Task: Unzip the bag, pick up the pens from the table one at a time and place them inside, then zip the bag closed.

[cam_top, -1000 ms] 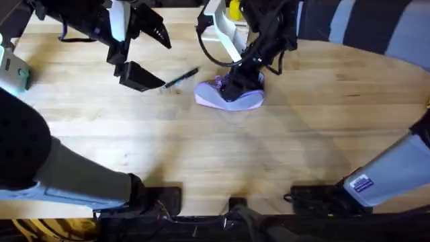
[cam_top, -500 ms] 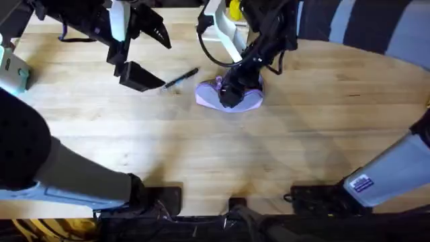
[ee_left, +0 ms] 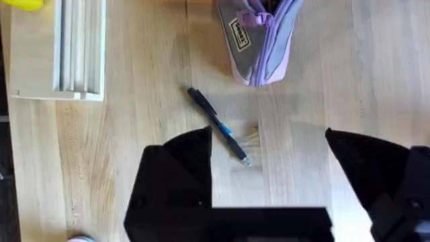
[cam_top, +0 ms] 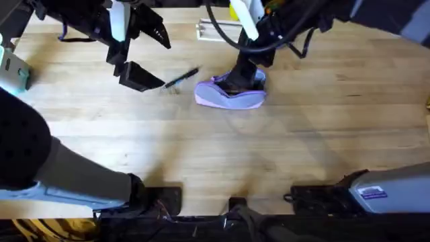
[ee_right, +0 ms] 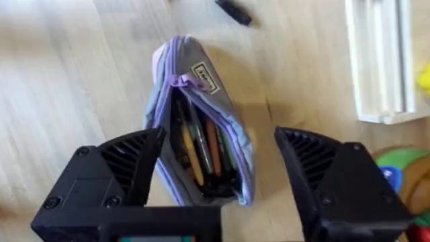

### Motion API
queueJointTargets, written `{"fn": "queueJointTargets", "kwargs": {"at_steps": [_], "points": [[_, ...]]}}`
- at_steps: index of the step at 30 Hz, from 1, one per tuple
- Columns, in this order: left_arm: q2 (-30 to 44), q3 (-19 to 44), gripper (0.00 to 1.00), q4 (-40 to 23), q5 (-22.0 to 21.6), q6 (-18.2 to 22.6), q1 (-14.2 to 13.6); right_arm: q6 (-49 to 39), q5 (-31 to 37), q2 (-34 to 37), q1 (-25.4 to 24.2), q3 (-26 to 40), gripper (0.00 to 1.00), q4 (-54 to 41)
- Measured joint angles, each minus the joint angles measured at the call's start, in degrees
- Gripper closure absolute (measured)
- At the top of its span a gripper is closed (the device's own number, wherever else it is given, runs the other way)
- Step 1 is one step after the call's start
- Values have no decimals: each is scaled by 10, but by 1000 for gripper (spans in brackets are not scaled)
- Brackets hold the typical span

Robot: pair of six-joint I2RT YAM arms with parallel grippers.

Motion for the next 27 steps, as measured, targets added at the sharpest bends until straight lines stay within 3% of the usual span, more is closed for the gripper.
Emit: {"fn": "queueJointTargets", "kwargs": {"at_steps": [6,12,20,23,27], "points": [[0,0,8,1,0,-5,0,31,41,-66,-20,2,4,-1],[0,0,7,31,-17,-82,-20,102,53,-114,-71,2,4,-1],[0,0,7,101,-149,-300,-110,236,126,-179,-151,2,4,22],[0,0,7,102,-174,-343,-147,288,158,-191,-173,2,4,22],[0,0,7,105,-185,-370,-185,324,173,-192,-177,2,4,22]]}}
